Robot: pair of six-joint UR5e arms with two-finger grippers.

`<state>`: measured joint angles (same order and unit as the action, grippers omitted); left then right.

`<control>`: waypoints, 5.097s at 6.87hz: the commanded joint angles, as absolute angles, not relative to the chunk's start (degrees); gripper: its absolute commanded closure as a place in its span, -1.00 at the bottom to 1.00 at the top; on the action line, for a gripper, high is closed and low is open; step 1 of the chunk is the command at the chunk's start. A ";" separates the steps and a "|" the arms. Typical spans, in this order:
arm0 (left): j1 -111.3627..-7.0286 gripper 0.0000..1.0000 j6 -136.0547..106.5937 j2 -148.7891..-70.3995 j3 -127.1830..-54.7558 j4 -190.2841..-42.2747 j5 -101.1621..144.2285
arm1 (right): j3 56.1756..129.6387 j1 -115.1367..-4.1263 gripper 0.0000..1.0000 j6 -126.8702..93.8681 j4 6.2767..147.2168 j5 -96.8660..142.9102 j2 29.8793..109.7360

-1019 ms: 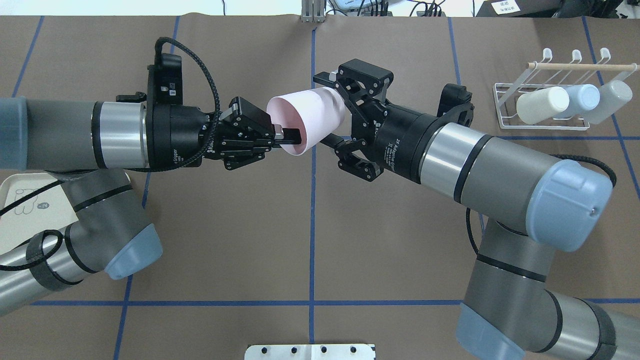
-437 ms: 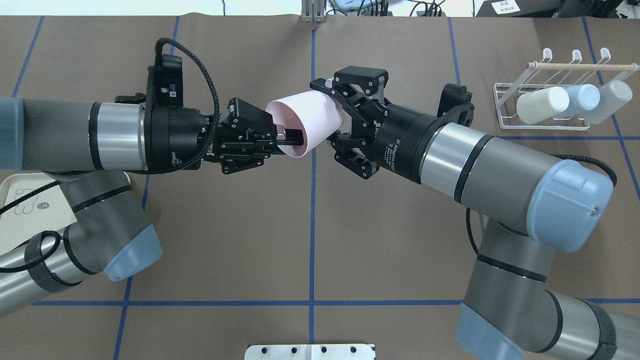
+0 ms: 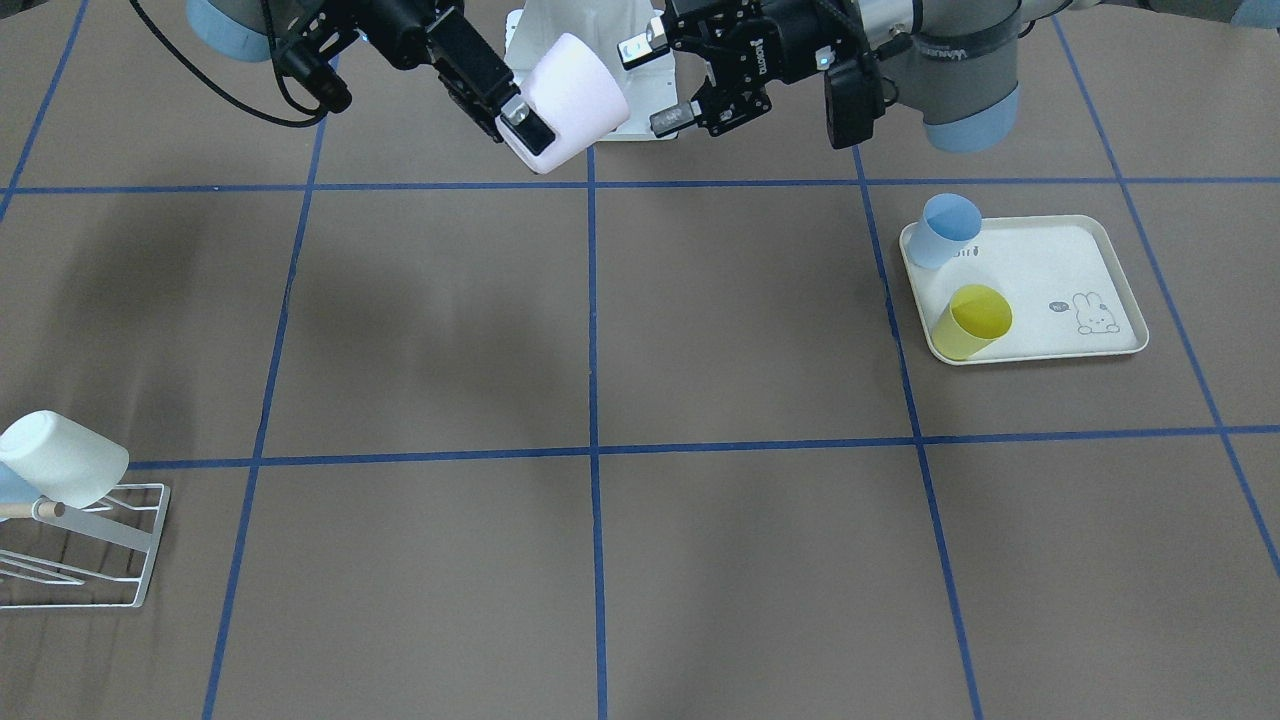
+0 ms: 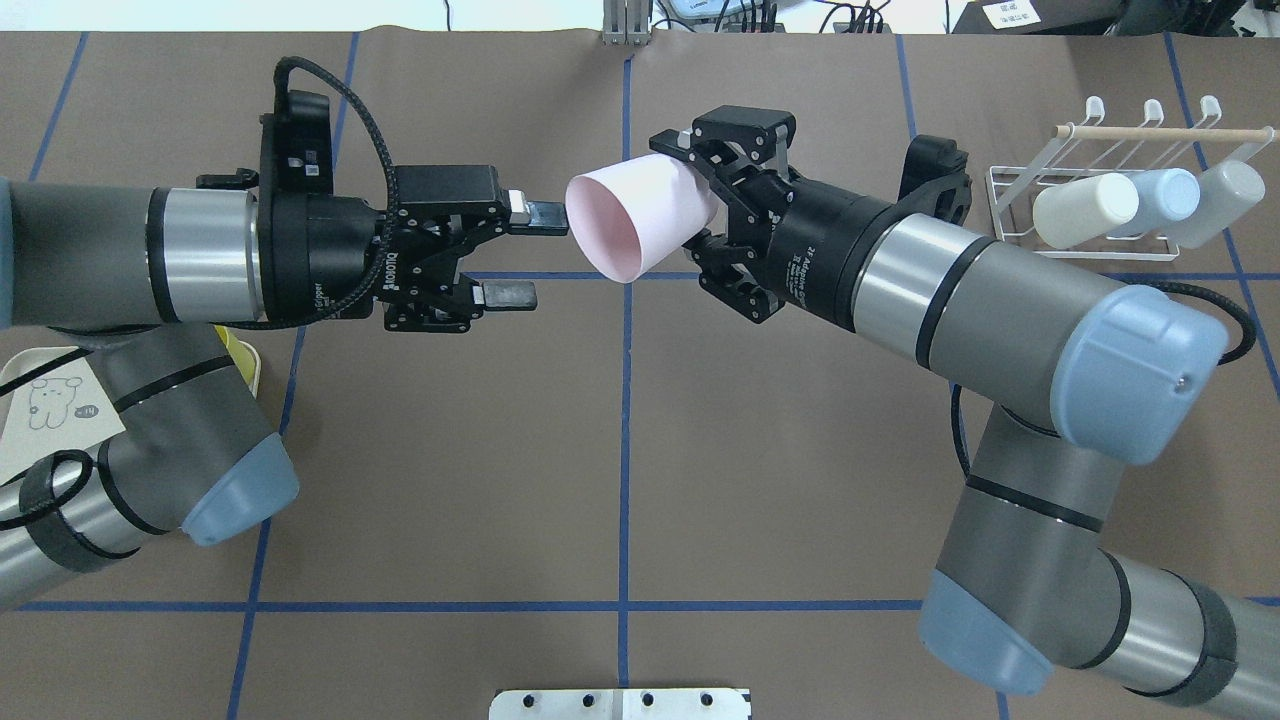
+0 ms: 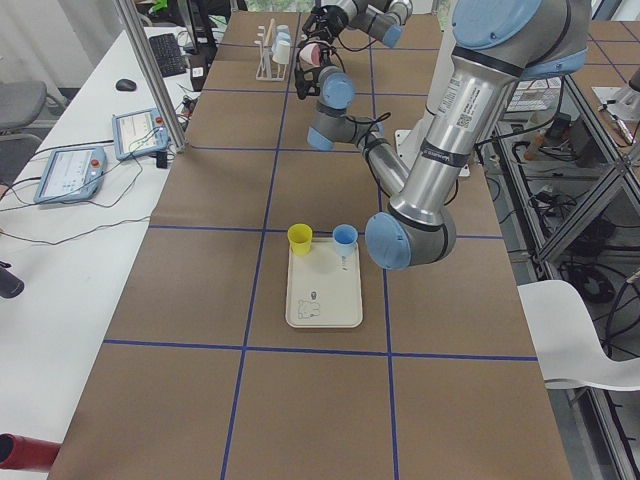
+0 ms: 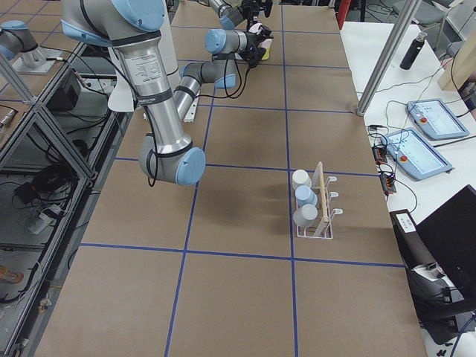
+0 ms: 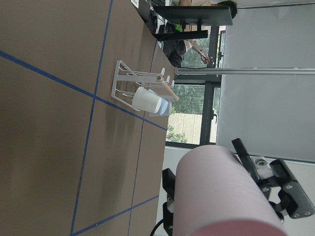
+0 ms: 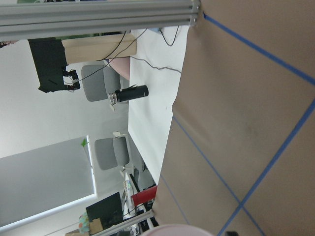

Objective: Transfer IKEA cup to right arm and place on rack

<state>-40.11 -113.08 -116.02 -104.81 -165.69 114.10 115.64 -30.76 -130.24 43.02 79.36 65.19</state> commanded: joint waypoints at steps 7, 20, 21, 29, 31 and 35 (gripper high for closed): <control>-43.86 -1.00 -112.24 -115.40 -97.56 -163.30 113.73 | 94.94 -47.81 0.77 -84.48 61.60 53.31 64.95; -43.42 -1.00 -109.42 -115.93 -96.24 -163.30 113.73 | 86.06 -51.33 0.75 -76.82 61.00 50.36 72.17; -43.42 -1.00 -109.42 -115.93 -96.33 -163.30 113.73 | 85.44 -51.33 0.76 -76.73 61.00 50.36 71.90; -43.59 -1.00 -109.51 -115.84 -96.77 -163.30 113.64 | 83.50 -50.10 0.48 -77.17 61.08 48.96 71.72; -43.59 -1.00 -109.51 -115.84 -96.77 -163.30 113.64 | 81.57 -49.49 0.09 -77.43 61.08 47.82 71.63; -43.68 -1.00 -109.34 -115.67 -96.77 -163.21 113.73 | 82.26 -49.39 -1.00 -77.61 59.86 47.81 70.84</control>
